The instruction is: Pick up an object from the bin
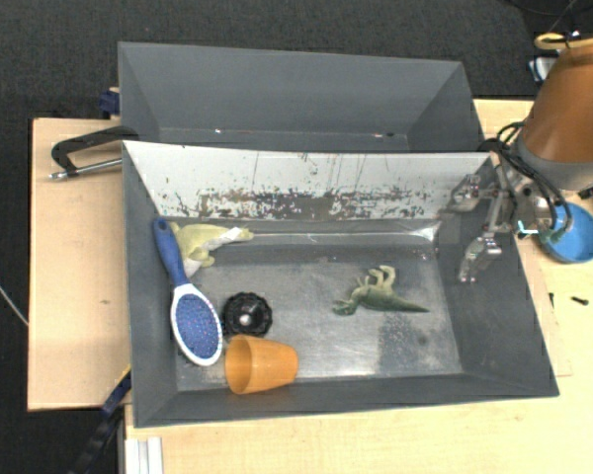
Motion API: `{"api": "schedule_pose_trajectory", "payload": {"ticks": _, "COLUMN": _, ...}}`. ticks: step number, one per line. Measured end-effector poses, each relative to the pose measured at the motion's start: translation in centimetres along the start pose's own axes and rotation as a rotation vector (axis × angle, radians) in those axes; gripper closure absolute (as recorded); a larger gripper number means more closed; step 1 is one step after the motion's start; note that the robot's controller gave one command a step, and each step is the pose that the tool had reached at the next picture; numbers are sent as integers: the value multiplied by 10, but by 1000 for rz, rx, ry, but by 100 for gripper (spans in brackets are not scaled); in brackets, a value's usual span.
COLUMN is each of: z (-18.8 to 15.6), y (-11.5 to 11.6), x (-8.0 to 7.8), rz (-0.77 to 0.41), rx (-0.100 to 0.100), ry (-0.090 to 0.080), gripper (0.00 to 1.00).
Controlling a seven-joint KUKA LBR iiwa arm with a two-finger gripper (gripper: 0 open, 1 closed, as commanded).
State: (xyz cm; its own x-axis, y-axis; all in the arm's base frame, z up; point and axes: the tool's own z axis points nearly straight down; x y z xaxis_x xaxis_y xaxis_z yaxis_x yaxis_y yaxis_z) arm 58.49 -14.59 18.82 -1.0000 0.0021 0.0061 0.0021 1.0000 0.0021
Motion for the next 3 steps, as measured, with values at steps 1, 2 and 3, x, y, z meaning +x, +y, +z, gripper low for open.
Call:
{"api": "schedule_pose_trajectory", "payload": {"ticks": 1, "z": 118, "y": 66, "x": 14, "rz": -11, "rx": 1, "ry": -11, "gripper": 0}}
{"api": "schedule_pose_trajectory", "payload": {"ticks": 2, "z": 116, "y": 64, "x": 13, "rz": -10, "rx": 2, "ry": -14, "gripper": 100}}
{"api": "schedule_pose_trajectory", "payload": {"ticks": 3, "z": -47, "y": 85, "x": 15, "rz": -281, "rx": 5, "ry": -20, "gripper": 100}}
